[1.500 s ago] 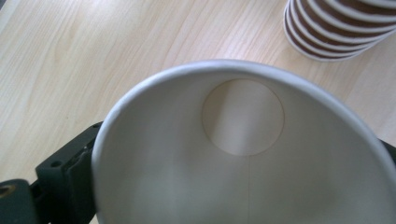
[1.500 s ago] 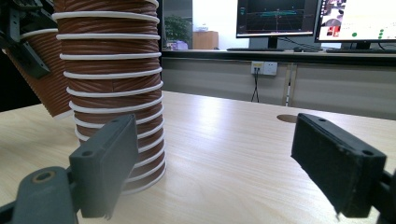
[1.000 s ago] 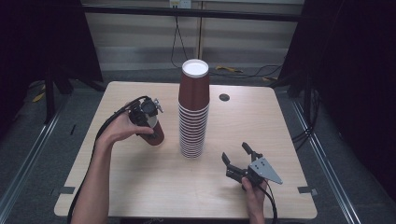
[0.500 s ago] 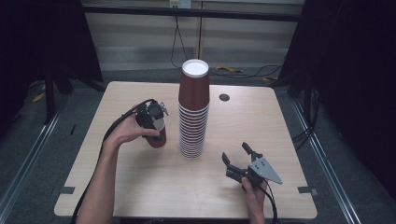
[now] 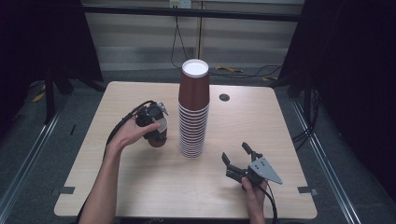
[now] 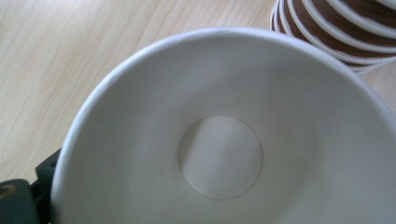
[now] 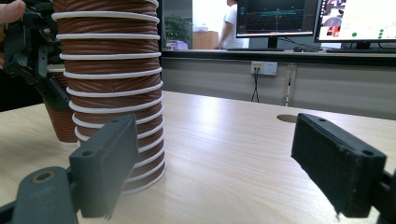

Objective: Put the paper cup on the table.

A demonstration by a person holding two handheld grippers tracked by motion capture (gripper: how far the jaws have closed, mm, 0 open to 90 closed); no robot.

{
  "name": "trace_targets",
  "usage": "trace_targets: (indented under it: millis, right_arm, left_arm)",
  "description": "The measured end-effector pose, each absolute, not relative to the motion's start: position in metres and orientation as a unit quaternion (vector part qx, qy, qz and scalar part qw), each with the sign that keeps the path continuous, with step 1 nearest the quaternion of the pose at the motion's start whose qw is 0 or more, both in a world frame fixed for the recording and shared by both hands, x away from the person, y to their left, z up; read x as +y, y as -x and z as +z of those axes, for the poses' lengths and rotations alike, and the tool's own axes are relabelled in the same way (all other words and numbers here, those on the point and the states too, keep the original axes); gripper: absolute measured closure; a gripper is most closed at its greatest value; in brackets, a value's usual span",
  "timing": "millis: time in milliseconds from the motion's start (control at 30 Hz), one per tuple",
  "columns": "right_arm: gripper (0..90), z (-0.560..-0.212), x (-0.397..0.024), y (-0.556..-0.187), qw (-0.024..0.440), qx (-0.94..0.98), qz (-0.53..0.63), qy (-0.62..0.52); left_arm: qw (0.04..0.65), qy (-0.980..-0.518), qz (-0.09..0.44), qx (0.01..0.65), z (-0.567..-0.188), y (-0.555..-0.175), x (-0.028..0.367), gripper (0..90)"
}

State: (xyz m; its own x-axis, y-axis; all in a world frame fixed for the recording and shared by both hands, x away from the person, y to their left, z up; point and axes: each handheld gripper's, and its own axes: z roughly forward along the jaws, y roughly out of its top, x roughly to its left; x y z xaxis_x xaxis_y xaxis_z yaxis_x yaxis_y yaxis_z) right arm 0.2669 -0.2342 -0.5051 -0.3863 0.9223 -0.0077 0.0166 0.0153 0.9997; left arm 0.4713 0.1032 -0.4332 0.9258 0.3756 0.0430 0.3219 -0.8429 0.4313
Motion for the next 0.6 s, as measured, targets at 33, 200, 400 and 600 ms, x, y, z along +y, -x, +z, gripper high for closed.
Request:
trace_targets:
  millis: [33,200,400,600]
  right_arm:
    - [14.5,-0.505,-0.234,-0.267,0.390,0.596,0.581,-0.394]
    - [14.6,-0.505,-0.234,-0.267,0.390,0.596,0.581,-0.394]
    - [14.5,-0.505,-0.234,-0.267,0.390,0.596,0.581,-0.393]
    - [14.5,-0.505,-0.234,-0.267,0.390,0.596,0.581,-0.393]
  left_arm:
    - [0.217,-0.956,0.066,0.186,-0.433,-0.471,0.104,2.0]
    - [0.232,-0.952,0.071,0.187,-0.435,-0.469,0.106,1.4]
    - [0.236,-0.950,0.079,0.189,-0.439,-0.467,0.109,0.1]
    - [0.251,-0.946,0.083,0.190,-0.442,-0.465,0.115,0.0]
